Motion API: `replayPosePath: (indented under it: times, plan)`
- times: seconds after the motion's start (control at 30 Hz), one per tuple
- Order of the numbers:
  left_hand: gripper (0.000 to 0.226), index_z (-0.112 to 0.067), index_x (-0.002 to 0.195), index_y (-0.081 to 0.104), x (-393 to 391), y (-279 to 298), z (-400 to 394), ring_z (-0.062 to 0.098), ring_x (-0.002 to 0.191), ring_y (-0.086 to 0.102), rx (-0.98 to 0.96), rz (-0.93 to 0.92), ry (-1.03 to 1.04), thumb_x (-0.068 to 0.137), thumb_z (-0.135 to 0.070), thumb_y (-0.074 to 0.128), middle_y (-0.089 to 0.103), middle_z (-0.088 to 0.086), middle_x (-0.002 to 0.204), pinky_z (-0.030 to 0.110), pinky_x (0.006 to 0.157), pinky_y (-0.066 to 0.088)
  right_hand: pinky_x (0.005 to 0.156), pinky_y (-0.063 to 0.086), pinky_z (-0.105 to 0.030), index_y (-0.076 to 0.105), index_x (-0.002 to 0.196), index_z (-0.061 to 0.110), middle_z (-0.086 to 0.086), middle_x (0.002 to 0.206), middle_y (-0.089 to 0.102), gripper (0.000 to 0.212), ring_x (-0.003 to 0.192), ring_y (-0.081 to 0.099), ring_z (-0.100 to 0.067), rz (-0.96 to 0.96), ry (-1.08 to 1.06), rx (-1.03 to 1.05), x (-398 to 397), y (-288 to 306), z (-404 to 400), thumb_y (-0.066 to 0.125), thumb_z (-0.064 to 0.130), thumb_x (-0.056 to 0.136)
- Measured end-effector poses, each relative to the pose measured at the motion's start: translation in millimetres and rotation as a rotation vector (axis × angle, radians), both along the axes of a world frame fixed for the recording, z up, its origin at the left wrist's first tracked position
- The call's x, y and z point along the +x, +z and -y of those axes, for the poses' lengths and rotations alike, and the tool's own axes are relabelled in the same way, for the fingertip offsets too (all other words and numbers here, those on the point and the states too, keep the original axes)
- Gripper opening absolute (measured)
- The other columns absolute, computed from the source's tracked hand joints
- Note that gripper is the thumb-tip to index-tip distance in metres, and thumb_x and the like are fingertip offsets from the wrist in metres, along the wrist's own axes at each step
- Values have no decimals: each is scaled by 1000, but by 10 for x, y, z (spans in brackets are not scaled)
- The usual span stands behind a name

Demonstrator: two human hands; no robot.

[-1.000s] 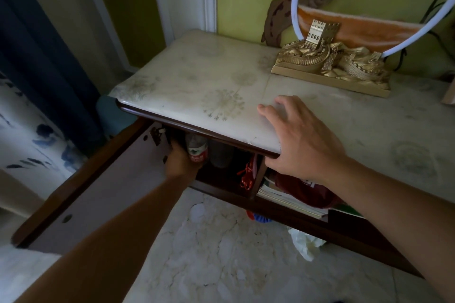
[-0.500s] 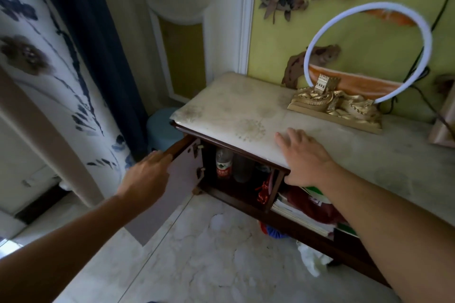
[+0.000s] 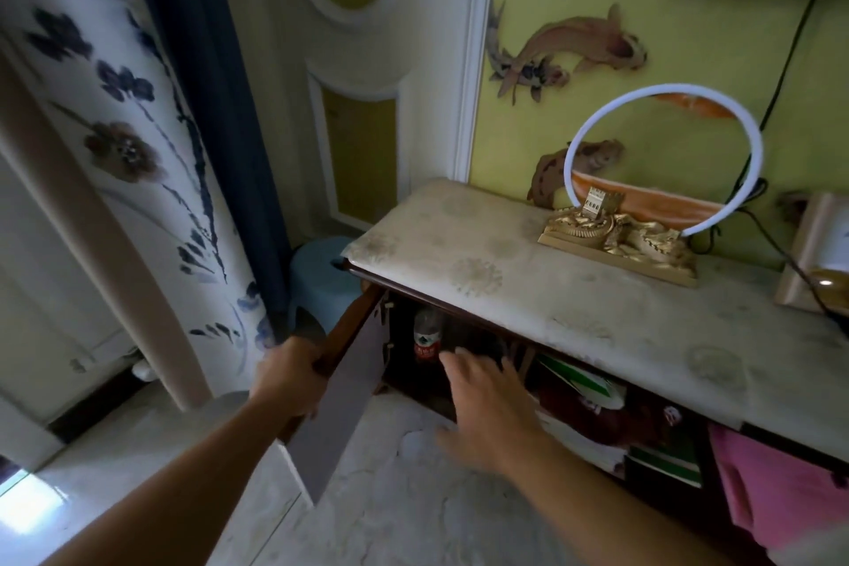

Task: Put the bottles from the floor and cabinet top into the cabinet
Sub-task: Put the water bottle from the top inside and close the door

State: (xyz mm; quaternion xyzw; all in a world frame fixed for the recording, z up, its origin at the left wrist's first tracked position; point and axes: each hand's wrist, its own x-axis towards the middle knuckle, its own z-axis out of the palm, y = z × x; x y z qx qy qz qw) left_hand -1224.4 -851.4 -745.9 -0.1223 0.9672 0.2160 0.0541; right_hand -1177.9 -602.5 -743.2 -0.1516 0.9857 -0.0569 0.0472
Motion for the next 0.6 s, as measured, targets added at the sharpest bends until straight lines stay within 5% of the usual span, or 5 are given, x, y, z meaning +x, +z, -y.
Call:
replayPosePath:
  times: [0.13,0.23,0.4,0.5,0.6]
  plan:
    - [39,-14,97,55,75,-58,-455,26,83,64,201,107,95,63,-21,73,62,7,90,34,69,57,107,32,-46,15,149,30,-2,155,36,103,137,39,-29,316,-120,-162,250,-247,264,54,75,65]
    - [51,-12,105,44,109,-111,-857,27,81,64,354,131,187,67,-21,76,58,7,88,39,69,61,99,38,-35,20,147,38,6,147,47,105,131,47,-19,475,-160,-372,356,-289,379,57,80,59]
    - [63,-7,121,43,92,-204,-1206,29,76,71,714,188,333,71,-19,79,66,15,97,36,50,61,91,47,-29,47,133,21,-3,123,64,50,114,61,-20,349,-270,-399,340,-238,140,54,47,91]
    - [39,-4,100,52,52,-244,-1307,28,66,73,952,253,409,74,-10,80,69,17,85,43,56,62,81,52,-33,54,122,16,-9,112,65,25,103,65,-25,266,-270,-289,230,-247,-86,48,24,99]
    - [30,-9,80,46,-27,-231,-1475,32,61,73,1067,307,490,77,-3,76,71,20,76,46,61,62,86,53,-34,55,121,14,-11,114,66,23,106,65,-25,189,-295,-274,130,-312,-263,46,17,99]
